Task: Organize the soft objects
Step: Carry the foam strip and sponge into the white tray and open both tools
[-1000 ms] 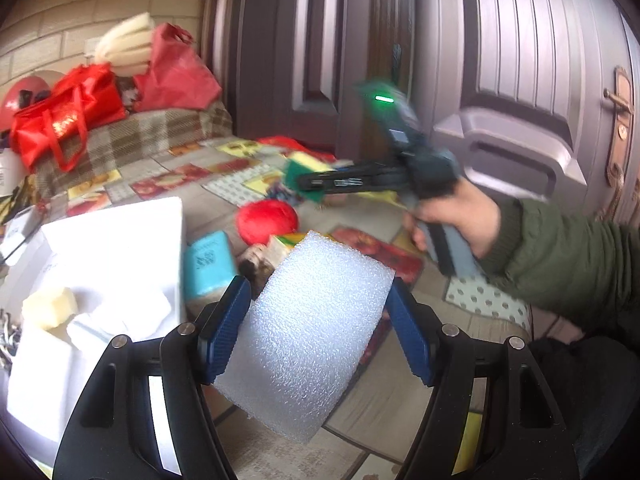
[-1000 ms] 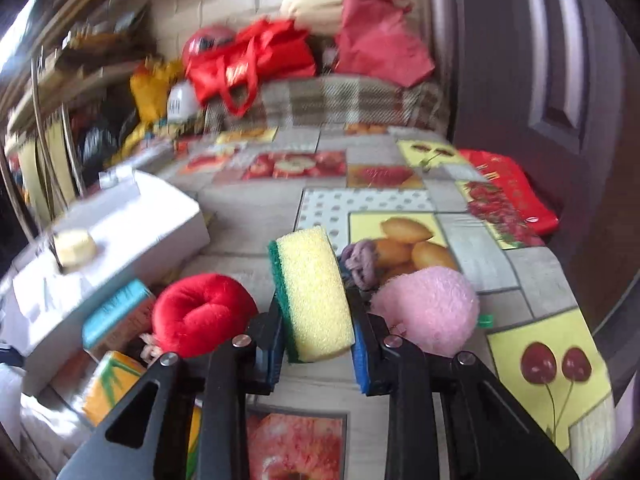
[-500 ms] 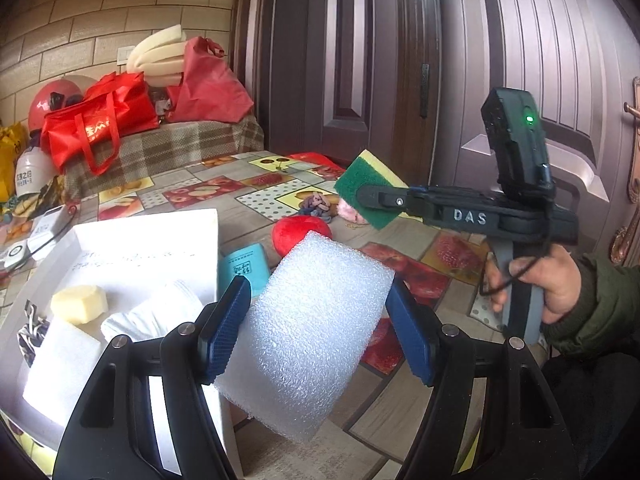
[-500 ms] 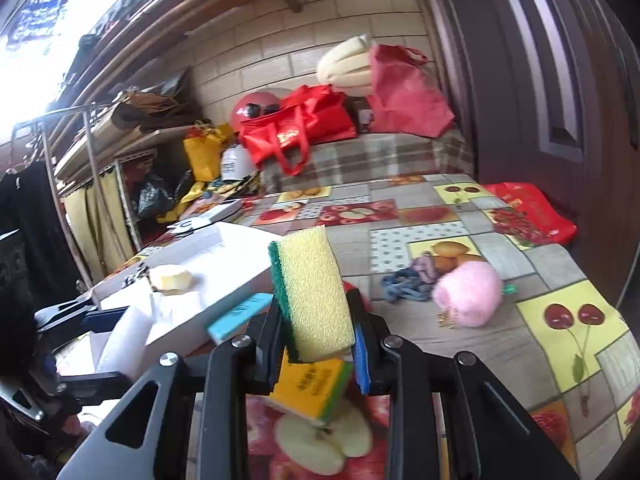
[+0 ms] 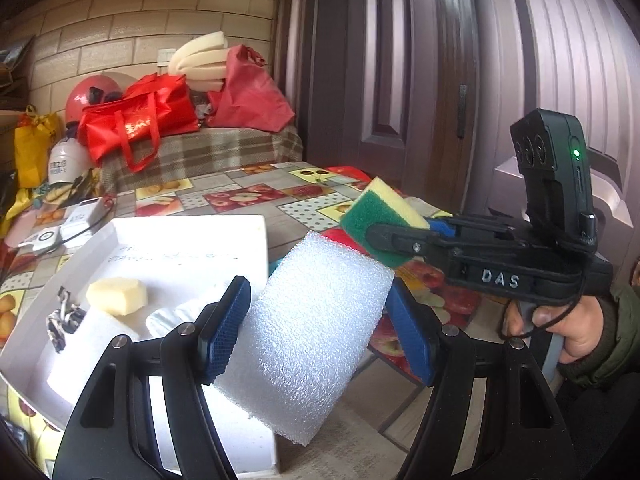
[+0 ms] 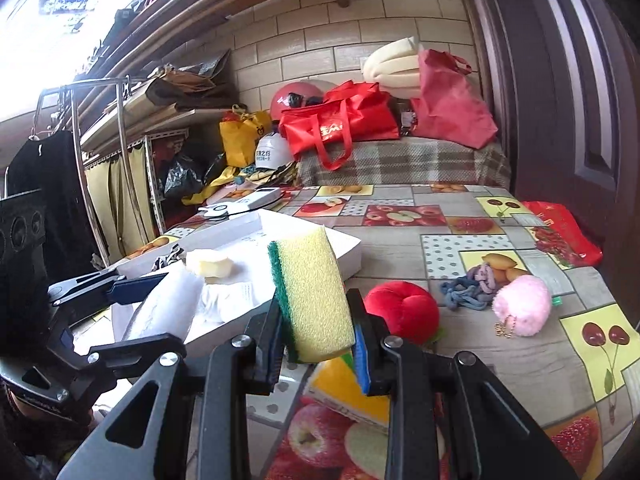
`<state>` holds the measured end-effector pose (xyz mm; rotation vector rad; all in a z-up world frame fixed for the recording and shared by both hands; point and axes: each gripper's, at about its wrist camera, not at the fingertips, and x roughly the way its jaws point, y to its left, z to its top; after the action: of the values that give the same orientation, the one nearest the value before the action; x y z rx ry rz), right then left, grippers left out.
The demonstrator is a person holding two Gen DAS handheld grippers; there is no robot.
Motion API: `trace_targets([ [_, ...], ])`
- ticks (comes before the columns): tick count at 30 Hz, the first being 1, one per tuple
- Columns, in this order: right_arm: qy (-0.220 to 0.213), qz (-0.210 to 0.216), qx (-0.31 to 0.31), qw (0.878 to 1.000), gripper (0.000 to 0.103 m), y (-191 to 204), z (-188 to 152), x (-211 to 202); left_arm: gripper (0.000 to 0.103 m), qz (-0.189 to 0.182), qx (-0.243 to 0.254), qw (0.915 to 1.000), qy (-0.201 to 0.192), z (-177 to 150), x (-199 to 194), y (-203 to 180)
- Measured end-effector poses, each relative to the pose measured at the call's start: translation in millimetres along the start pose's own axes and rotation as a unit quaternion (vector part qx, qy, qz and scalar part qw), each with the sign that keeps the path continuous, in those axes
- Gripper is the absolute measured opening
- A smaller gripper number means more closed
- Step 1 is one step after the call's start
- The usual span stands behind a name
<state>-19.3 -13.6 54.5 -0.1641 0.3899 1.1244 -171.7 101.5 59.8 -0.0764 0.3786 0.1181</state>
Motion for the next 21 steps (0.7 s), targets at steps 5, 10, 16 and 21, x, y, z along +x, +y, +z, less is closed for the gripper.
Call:
trace_targets([
  [5, 0.012, 0.025, -0.018, 0.999, 0.028, 18, 0, 14, 0.07, 0.048, -0.01, 0.9987, -0.013, -1, -6, 14],
  [10, 0.02, 0.049, -0.03, 0.998, 0.028, 36, 0, 27, 0.07, 0.083, -0.022, 0.996, -0.025, -4, -12, 32],
  [16, 0.018, 0.062, -0.038, 0.997, 0.028, 53, 2, 40, 0.07, 0.132, -0.038, 0.9896, -0.043, -5, -20, 60],
  [21, 0.022, 0.077, -0.057, 0.995, 0.028, 73, 4, 51, 0.07, 0.161, -0.105, 0.9798, -0.053, -11, -29, 105],
])
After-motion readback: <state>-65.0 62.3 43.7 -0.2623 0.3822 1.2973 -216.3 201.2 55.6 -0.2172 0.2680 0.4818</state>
